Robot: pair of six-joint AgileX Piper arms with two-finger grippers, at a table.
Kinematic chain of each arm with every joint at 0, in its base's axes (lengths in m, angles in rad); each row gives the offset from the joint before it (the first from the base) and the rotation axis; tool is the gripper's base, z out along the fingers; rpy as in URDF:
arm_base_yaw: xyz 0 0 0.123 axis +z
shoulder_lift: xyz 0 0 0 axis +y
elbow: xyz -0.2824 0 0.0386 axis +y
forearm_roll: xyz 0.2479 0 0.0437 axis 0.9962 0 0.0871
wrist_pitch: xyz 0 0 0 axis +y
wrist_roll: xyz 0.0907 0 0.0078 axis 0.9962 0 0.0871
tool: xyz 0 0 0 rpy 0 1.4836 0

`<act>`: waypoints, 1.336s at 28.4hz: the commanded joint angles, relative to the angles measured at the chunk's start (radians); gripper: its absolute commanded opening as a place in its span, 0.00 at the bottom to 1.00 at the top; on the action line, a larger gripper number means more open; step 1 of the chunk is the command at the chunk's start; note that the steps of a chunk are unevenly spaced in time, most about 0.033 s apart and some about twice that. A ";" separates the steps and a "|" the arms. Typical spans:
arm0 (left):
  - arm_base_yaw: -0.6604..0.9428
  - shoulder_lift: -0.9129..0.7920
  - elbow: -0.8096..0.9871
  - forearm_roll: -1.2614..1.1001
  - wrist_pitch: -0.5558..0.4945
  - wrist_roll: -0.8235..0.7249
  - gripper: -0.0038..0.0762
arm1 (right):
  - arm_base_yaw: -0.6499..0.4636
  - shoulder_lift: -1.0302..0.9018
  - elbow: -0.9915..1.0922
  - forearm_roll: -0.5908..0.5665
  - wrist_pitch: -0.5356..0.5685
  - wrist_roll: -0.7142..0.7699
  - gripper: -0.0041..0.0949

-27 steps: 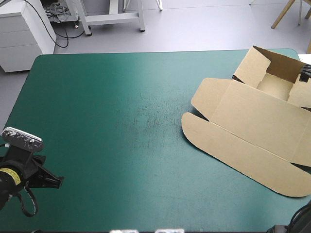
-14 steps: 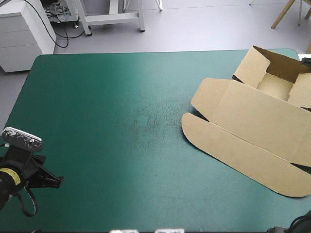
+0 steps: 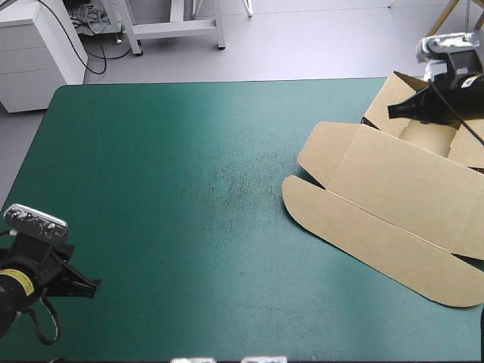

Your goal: Fold the box

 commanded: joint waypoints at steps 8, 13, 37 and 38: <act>0.001 -0.250 0.184 -0.001 -0.053 -0.010 0.04 | 0.065 -0.467 0.611 -0.054 -0.302 -0.042 0.04; 0.001 -0.321 0.240 -0.038 -0.057 -0.010 0.04 | 0.065 -0.654 0.815 -0.049 -0.308 -0.053 0.04; 0.001 -0.371 0.390 -0.085 -0.110 -0.013 0.04 | 0.065 -1.124 1.205 -0.006 -0.281 -0.041 0.04; 0.001 -0.371 0.390 -0.085 -0.110 -0.013 0.04 | 0.065 -1.124 1.205 -0.006 -0.279 -0.041 0.04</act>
